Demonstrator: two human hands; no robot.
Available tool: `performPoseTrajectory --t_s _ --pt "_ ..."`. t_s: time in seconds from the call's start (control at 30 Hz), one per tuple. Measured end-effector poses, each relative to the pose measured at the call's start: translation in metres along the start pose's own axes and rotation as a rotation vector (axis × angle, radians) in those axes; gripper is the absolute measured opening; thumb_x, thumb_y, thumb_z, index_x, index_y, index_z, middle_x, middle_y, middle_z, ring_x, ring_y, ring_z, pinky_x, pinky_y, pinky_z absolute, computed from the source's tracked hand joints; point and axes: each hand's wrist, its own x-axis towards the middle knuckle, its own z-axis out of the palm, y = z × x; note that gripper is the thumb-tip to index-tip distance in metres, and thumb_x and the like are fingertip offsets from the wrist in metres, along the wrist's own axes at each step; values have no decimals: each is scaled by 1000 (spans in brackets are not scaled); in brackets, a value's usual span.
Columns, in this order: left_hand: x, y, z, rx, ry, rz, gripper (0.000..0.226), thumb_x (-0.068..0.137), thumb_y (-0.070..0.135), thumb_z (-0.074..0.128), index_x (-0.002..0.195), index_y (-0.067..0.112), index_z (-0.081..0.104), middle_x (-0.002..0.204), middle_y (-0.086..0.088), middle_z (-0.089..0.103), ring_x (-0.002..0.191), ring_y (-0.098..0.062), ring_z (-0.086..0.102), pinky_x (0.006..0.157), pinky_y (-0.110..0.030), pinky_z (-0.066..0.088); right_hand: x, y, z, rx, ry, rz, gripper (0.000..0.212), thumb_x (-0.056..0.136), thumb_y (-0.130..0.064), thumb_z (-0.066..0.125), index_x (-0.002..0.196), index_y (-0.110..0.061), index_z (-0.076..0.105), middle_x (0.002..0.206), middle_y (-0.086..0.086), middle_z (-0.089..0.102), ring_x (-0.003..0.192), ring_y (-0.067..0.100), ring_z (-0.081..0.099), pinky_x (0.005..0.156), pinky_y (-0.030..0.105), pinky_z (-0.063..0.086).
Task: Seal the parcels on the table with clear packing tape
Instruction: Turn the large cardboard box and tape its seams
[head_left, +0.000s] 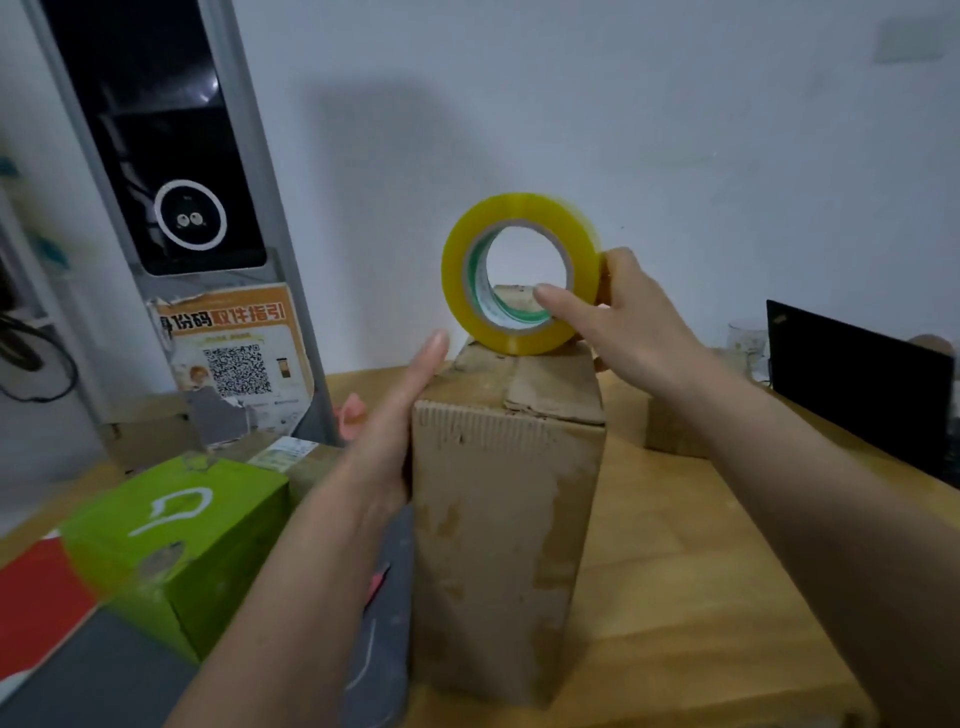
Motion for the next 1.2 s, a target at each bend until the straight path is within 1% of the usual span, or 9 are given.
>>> performPoseTrajectory --t_s 0.2,0.37,0.5,0.6,0.63,0.7,1.03,1.1,1.2 --pt "11 33 -1 113 -207 -45 40 89 8 59 129 14 62 120 -17 69 83 -22 69 71 -28 58 15 -21 20 -32 43 -25 57 78 -57 69 107 -16 42 90 -1 56 85 21 60 77 46 53" --pt "17 30 -2 -119 -161 -109 94 69 2 68 151 34 36 134 -23 58 67 -27 71 51 -32 60 29 -24 31 233 197 50 26 79 -37 64 87 -14 53 78 2 55 76 26 58 76 51 55" --pt "13 29 0 -198 -128 -135 89 77 0 67 151 38 35 123 -26 59 54 -27 68 44 -32 56 39 -23 28 388 237 110 15 78 -26 57 84 -12 55 88 17 64 77 29 61 75 49 54" --pt "32 19 -21 -196 -42 -139 83 60 13 85 131 48 58 144 -21 47 102 -25 70 81 -43 60 40 -14 28 386 211 62 9 88 -12 55 96 -9 55 86 6 57 72 12 56 53 19 47" --pt "38 17 -27 -196 -8 -142 85 48 20 93 121 52 64 152 -17 38 130 -29 54 103 -50 48 39 -10 27 370 226 33 11 88 -10 55 99 -9 55 86 5 57 72 11 54 50 14 44" --pt "55 7 -40 -283 56 -157 97 26 25 100 111 58 67 163 -12 15 147 -39 24 115 -55 33 38 -2 22 314 283 -26 14 86 -10 58 100 -11 56 83 1 56 72 11 51 58 19 42" --pt "38 20 -28 -217 -5 -142 80 43 15 90 118 34 72 135 -8 61 129 -28 53 118 -44 31 18 19 -12 173 342 -150 21 85 -5 62 102 -16 55 80 -10 53 62 -11 51 54 5 38" --pt "34 23 -19 -160 -30 -152 59 68 5 74 124 27 70 131 -9 64 118 -29 61 104 -40 47 12 21 -20 148 321 -158 24 85 -4 62 104 -18 55 81 -11 53 64 -9 52 55 7 39" --pt "29 30 -16 -79 -52 -193 58 67 4 65 121 25 71 120 -11 69 94 -27 69 73 -32 59 10 22 -39 88 256 -154 26 82 -8 64 103 -20 56 81 -10 55 69 3 52 63 22 43"
